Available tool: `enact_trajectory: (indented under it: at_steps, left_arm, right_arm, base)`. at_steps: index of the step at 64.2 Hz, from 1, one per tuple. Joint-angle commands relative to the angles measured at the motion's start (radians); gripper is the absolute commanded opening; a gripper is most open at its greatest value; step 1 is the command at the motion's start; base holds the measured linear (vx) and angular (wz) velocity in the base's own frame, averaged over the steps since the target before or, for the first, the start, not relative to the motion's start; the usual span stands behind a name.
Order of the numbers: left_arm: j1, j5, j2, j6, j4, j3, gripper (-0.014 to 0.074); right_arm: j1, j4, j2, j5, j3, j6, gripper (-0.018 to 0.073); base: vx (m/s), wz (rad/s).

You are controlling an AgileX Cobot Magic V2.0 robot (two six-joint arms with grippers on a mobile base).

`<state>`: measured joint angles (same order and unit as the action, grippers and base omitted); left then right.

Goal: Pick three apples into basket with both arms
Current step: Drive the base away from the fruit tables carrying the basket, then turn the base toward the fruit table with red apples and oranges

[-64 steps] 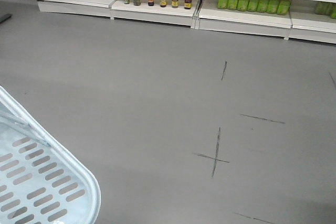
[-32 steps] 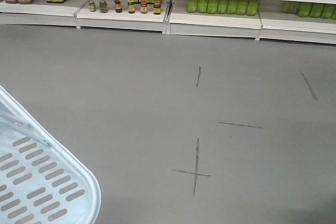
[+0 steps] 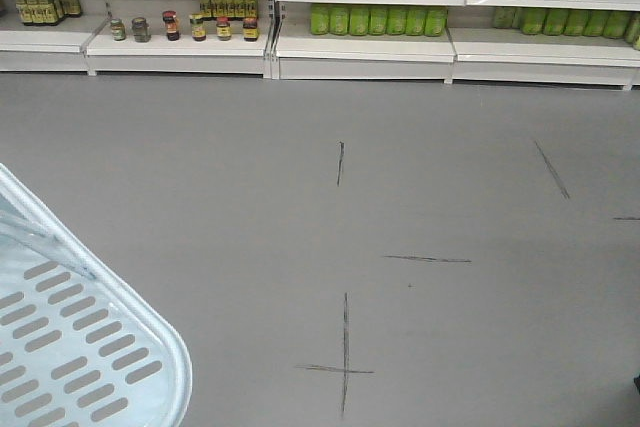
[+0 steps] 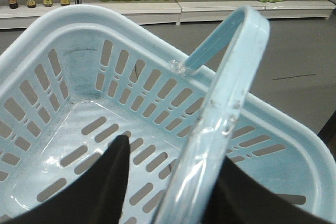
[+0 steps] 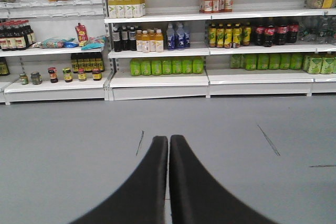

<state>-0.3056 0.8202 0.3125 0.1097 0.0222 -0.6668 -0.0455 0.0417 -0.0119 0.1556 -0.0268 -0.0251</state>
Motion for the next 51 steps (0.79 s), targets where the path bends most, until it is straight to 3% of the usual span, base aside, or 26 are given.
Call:
enact_trajectory:
  at_steps: [1, 51]
  left_arm:
    - [-0.003, -0.102, 0.009, 0.013, 0.002, -0.027, -0.0006]
    - [-0.003, -0.102, 0.009, 0.013, 0.002, -0.027, -0.0006]
  right_arm:
    - [-0.005, 0.007, -0.011, -0.072, -0.013, 0.007, -0.0005]
    - [-0.005, 0.007, -0.011, -0.072, -0.013, 0.007, -0.0005]
  base:
    - [0.26, -0.14]
    - [0.21, -0.21]
